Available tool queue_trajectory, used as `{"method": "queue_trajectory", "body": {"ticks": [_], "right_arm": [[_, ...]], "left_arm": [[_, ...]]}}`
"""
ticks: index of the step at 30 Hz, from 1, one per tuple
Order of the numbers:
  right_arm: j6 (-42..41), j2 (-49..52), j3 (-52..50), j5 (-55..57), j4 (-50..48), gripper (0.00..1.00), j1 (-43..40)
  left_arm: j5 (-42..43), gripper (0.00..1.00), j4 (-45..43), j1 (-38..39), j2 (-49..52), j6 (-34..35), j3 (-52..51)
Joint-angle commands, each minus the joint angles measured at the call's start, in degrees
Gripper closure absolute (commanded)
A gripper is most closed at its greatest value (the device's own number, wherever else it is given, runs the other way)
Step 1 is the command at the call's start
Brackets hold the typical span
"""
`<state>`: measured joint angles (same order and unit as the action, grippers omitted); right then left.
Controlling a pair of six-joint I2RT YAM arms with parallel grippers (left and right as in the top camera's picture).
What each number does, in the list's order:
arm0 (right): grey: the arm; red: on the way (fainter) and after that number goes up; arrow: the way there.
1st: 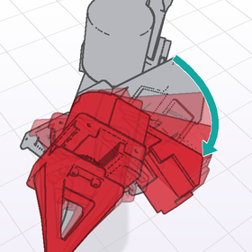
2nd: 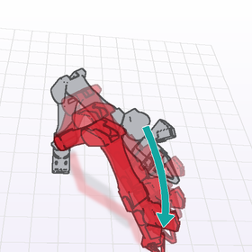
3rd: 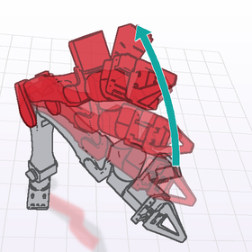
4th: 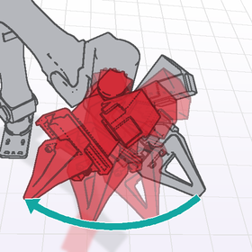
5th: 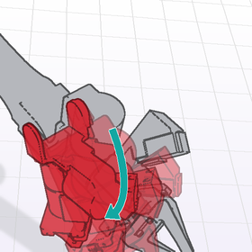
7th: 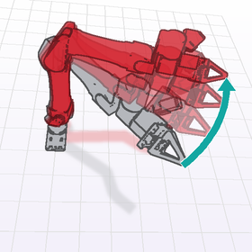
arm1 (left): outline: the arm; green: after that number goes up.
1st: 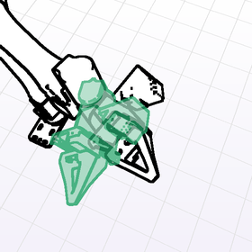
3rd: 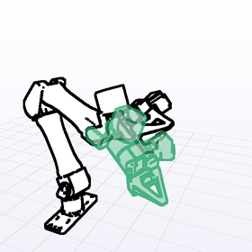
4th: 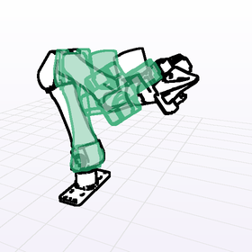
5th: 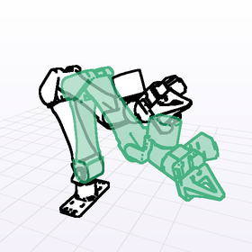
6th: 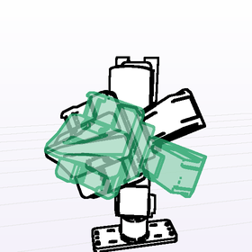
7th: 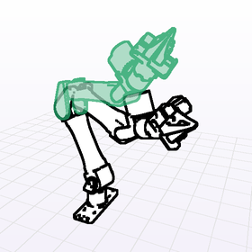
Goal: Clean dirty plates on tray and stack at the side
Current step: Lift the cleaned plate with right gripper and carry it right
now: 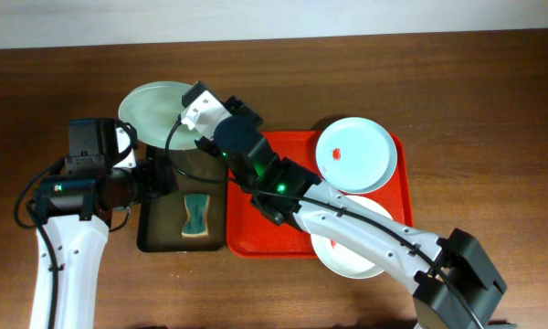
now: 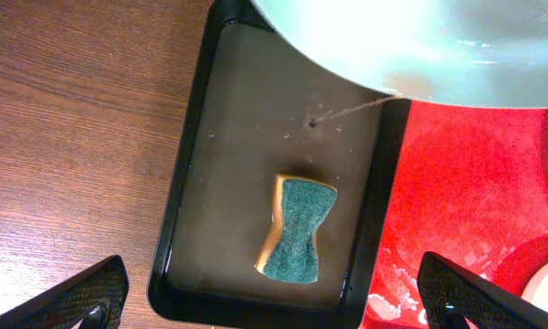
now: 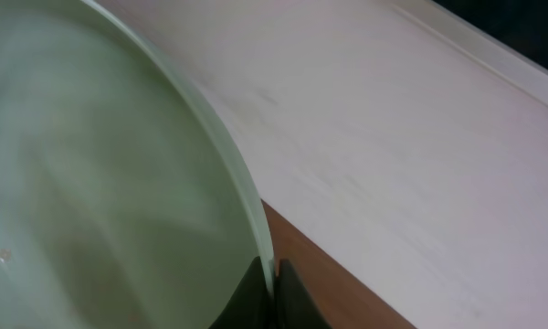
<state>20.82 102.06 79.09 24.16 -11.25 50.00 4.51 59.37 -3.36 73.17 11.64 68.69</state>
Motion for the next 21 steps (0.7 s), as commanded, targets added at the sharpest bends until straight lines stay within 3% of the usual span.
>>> {"method": "queue_trajectory", "body": {"ticks": [1,10,18,21], "right_arm": [[-0.22,-1.77,1.62,0.5,-1.66,0.96,1.42],[0.2,-1.73,1.62,0.63,-1.66,0.96,1.75],[-0.26,-1.92,1.62,12.28,-0.98,0.96,2.1],[-0.26,-2.08,1.62,11.1,-1.03,0.96,2.12]], "left_arm": [[0.63,0.01,0.07,-0.17,-0.52,0.35,0.79],[0.63,0.01,0.07,-0.17,-0.52,0.35,0.79],[0.63,0.01,0.07,-0.17,-0.52,0.35,0.79],[0.63,0.01,0.07,-0.17,-0.52,0.35,0.79]]}}
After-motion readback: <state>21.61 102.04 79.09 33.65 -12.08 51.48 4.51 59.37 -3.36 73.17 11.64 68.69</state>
